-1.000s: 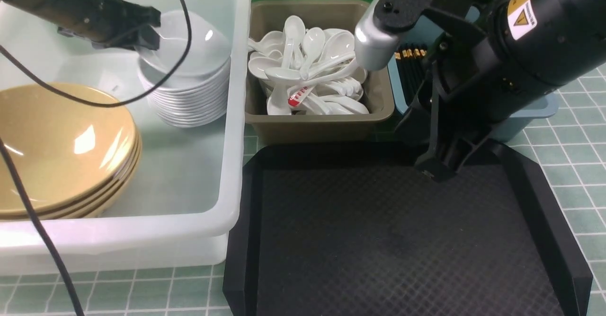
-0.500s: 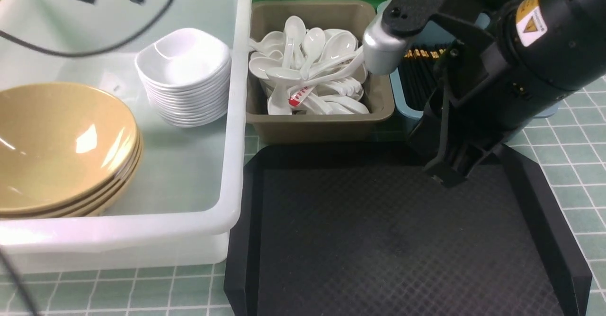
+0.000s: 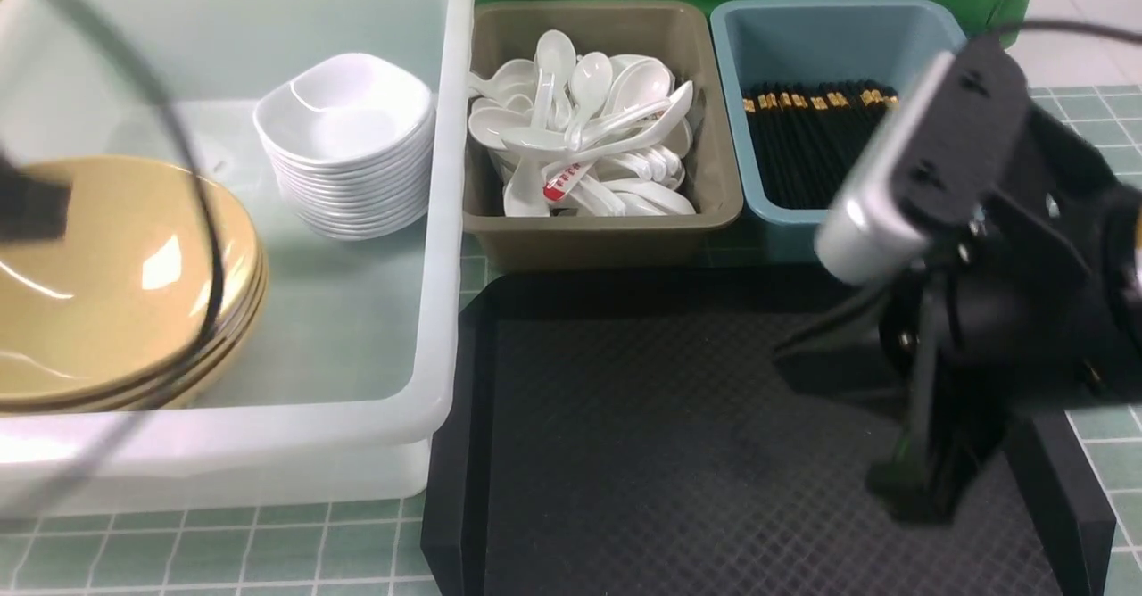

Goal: On blue table put chopsticks spoon bowls plates into blue grey white boxes.

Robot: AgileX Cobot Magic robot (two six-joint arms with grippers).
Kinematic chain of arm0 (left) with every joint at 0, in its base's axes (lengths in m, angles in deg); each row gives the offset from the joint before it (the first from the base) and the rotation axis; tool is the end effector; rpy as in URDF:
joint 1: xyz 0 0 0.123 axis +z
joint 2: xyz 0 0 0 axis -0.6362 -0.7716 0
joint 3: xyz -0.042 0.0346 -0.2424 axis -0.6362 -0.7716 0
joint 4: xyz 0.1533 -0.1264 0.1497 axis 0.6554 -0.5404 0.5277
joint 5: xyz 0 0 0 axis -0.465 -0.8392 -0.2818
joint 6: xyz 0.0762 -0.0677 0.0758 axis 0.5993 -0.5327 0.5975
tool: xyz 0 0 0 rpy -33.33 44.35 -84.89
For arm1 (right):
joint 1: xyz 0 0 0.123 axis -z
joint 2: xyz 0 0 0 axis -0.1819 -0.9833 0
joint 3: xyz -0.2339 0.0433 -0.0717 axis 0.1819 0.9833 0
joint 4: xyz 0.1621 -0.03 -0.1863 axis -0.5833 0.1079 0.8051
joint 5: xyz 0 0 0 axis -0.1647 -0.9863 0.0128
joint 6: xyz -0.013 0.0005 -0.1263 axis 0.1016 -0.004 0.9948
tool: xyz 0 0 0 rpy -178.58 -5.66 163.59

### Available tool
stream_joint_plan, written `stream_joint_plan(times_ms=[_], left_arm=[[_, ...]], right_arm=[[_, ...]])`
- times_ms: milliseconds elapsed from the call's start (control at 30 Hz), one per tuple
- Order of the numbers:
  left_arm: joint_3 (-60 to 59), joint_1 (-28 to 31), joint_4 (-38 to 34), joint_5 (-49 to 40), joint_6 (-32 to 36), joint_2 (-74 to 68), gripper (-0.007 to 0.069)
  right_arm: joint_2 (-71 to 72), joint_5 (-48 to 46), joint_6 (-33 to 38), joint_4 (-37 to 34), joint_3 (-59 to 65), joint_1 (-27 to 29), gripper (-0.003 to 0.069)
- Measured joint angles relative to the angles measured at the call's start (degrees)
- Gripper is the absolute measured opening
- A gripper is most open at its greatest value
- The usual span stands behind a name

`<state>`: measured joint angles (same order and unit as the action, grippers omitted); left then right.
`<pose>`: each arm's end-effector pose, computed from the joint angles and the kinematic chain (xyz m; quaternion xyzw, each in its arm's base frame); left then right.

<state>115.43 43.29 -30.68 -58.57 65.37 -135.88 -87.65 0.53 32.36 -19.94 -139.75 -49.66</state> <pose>0.2036 -0.0066 0.3226 0.0711 0.9067 -0.0272 0.4149 0.1841 0.1850 0.2909 -0.4267 0.8015 0.1929 0.3720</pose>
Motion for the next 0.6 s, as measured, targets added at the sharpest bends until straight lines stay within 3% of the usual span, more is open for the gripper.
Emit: stream_joint_plan(times_ms=[167, 367, 600], left_arm=[[-17.7, 0.0, -2.4, 11.5, -0.2, 21.2, -0.0012], [-29.0, 0.0, -2.5, 10.6, -2.2, 42.1, -0.0012], [-31.8, 0.0, -2.6, 9.5, -2.2, 48.6, -0.0012]], right_arm=[[5.7, 4.4, 6.0, -6.6, 3.6, 0.0, 0.0048], [16.4, 12.7, 6.6, -7.7, 9.8, 0.0, 0.0048], [26.1, 23.8, 6.6, -8.3, 16.6, 0.0, 0.005]])
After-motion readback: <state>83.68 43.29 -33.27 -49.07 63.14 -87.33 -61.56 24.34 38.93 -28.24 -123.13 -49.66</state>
